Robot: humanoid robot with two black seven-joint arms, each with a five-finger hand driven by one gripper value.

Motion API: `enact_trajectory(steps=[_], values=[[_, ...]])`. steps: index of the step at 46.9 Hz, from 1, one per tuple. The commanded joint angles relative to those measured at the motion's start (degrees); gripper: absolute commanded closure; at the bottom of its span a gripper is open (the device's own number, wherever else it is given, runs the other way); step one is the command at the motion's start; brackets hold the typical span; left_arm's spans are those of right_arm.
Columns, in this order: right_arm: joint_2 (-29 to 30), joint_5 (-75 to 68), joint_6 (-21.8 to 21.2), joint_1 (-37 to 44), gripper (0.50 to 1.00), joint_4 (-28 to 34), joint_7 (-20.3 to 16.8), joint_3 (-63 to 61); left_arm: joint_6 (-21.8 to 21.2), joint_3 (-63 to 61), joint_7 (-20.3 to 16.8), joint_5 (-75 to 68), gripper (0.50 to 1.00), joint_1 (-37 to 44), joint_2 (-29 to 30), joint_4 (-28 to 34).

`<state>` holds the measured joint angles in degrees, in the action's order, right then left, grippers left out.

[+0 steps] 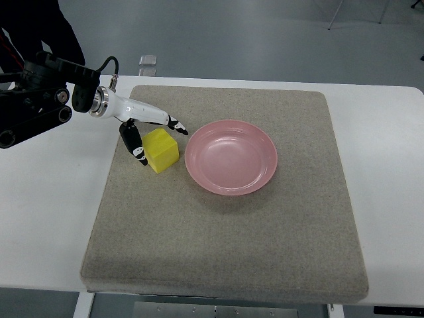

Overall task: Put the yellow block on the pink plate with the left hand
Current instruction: 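Close the left hand fingers around the yellow cube, then lift the yellow cube and carry it over the pink plate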

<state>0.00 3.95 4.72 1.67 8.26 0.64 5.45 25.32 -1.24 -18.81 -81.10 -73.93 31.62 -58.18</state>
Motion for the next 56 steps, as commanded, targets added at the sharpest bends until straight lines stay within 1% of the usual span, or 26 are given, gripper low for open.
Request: enact_trajectory(steps=[1,2,5,7,9,12,19,23,25,26,36,46,56], values=[[0.0,-0.09,-0.06,0.0,0.576,0.0,-0.02,0.0,-0.18,0.01,0.0,-0.9,0.621,0.01,0.02,0.0],[0.0,0.0,0.03,0.0,0.576,0.0,-0.02,0.0,-0.44,-0.07,0.0,-1.08,0.638,0.01,0.02,0.0],[0.0,0.0,0.03,0.0,0.576,0.0,-0.02,0.0,-1.06,-0.08,0.0,-1.17,0.651,0.01,0.02,0.0],[0.0,0.0,0.03,0.0,0.576,0.0,-0.02,0.0,-1.41,-0.08,0.0,-1.26,0.681,0.01,0.02,0.0],[0.0,0.0,0.03,0.0,0.576,0.0,0.06,0.0,-1.41,-0.08,0.0,-1.26,0.694,0.01,-0.07,0.08],[0.0,0.0,0.03,0.0,0.576,0.0,-0.02,0.0,-1.59,-0.08,0.0,-1.34,0.739,0.01,0.02,0.17],[0.0,-0.09,0.03,0.0,0.576,0.0,-0.02,0.0,-1.85,-0.08,0.0,-1.34,0.872,0.01,0.02,0.35],[0.0,0.0,0.03,0.0,0.576,0.0,-0.02,0.0,-2.46,-0.08,0.0,-1.43,0.928,0.19,0.02,0.35],[0.0,0.0,0.03,0.0,0.576,0.0,0.06,0.0,-2.64,-0.08,0.0,-1.43,0.971,0.27,0.02,0.35],[0.0,0.0,0.03,0.0,0.576,0.0,-0.02,0.0,-2.73,0.01,0.0,-1.43,0.984,0.27,0.02,0.35],[0.0,0.0,0.03,0.0,0.576,0.0,0.06,0.0,-2.9,0.54,0.0,-0.29,0.984,-0.78,0.02,0.52],[0.0,0.0,0.03,0.0,0.576,0.0,0.06,0.0,-2.73,5.64,-0.52,-0.11,0.982,-2.45,0.02,5.44],[0.0,0.0,0.03,0.0,0.576,0.0,-0.02,0.0,-2.99,6.16,-0.44,-0.11,0.982,-3.15,-0.07,5.62]])
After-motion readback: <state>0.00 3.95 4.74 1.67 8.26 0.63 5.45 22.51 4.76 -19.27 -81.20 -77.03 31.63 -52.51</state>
